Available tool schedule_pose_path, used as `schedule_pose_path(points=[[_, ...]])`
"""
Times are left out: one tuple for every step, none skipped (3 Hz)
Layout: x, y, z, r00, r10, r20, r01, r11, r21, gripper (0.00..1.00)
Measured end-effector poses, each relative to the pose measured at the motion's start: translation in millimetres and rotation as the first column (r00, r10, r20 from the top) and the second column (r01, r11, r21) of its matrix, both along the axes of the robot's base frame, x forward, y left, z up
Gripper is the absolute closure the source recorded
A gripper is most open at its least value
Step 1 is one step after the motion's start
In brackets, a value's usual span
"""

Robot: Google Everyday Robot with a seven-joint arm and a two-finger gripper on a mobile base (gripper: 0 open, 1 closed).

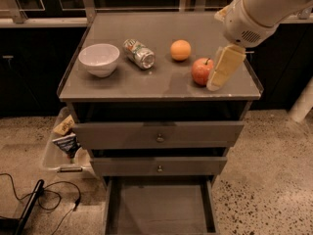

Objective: Place orange into bottom drawer

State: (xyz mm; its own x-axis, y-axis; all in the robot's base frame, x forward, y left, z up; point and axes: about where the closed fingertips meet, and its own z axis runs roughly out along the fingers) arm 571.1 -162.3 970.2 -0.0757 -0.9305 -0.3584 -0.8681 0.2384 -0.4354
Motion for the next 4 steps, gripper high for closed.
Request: schedule_pose_path(points=[[41,9,-16,0.9995,-0.015,-0.028,0.018,0.995,0.102,0.0],[74,21,-23,0.9985,-0.002,-0.055,0.014,0.977,0.214,0.0],[98,37,-27,0.9961,0.031,-0.083,-0.003,0.95,0.312,0.0],[116,42,-38,0.9957,-0.005,-0.092,0.038,0.933,0.358,0.0]])
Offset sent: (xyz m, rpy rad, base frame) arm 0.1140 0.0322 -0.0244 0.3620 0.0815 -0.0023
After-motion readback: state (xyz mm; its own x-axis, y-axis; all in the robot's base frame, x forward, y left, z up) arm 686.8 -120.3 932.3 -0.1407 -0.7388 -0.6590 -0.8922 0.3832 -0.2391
